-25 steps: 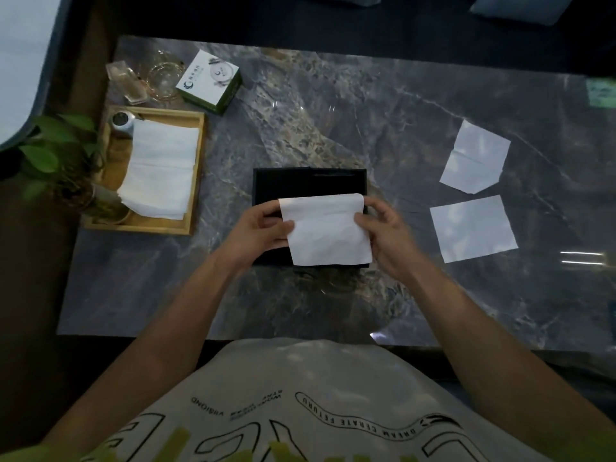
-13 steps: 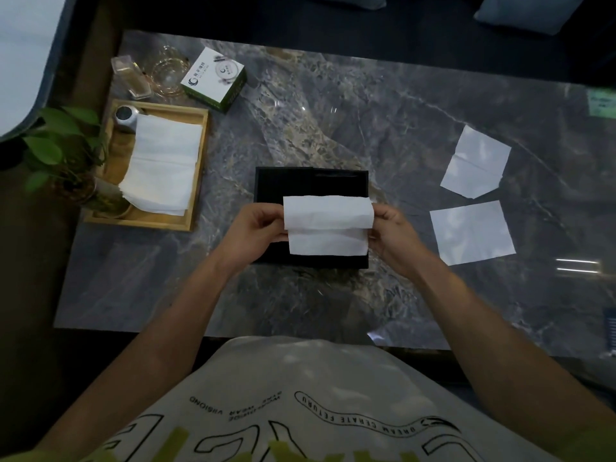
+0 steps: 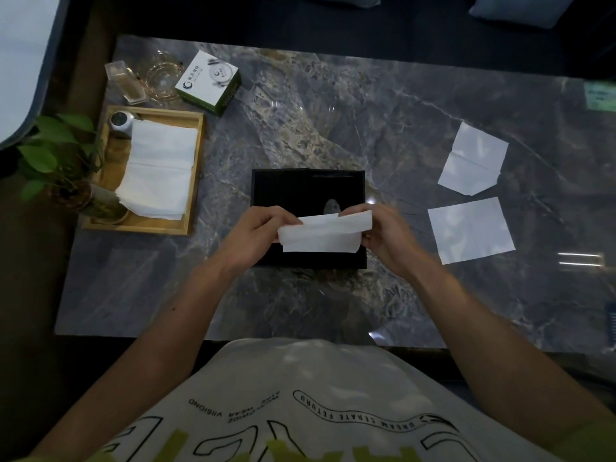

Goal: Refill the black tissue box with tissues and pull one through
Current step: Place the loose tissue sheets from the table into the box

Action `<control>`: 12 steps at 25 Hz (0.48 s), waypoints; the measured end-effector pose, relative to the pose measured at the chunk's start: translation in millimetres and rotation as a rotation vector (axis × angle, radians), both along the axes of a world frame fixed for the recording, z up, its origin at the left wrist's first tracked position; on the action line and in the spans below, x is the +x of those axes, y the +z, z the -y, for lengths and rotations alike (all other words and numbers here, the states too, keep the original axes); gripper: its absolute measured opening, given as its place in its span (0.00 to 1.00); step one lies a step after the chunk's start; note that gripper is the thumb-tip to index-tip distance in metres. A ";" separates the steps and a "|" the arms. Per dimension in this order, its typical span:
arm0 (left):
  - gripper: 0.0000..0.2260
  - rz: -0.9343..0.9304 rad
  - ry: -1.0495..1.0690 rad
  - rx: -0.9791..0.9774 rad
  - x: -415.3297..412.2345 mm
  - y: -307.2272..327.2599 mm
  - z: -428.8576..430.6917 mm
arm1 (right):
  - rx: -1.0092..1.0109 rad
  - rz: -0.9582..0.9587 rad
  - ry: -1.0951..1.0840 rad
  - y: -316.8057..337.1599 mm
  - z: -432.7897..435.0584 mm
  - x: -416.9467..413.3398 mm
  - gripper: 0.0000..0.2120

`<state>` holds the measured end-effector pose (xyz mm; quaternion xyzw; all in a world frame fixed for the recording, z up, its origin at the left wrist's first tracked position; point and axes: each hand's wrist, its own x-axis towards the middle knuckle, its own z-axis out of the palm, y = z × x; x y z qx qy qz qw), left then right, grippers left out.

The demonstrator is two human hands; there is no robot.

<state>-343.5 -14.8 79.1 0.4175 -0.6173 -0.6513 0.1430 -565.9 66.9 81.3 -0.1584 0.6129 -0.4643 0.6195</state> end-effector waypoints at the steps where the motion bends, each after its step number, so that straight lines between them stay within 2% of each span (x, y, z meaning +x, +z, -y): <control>1: 0.17 0.009 0.000 -0.016 0.6 -0.9 -0.3 | 0.000 0.002 0.011 -0.4 0.0 -0.6 0.16; 5: 0.11 0.124 -0.007 -0.122 -2.6 0.5 -3.4 | 0.016 -0.059 0.036 -6.9 -1.1 -2.6 0.05; 6: 0.08 0.147 0.006 -0.151 -4.6 2.1 -3.8 | -0.014 -0.086 0.064 -9.0 -2.2 -3.2 0.04; 8: 0.05 0.122 0.039 -0.144 -6.8 4.8 -5.6 | -0.061 -0.107 0.097 -13.0 -4.5 -4.0 0.10; 12: 0.21 0.120 0.017 -0.082 -9.8 2.7 -8.5 | -0.098 -0.174 0.170 -10.0 -5.1 -5.6 0.18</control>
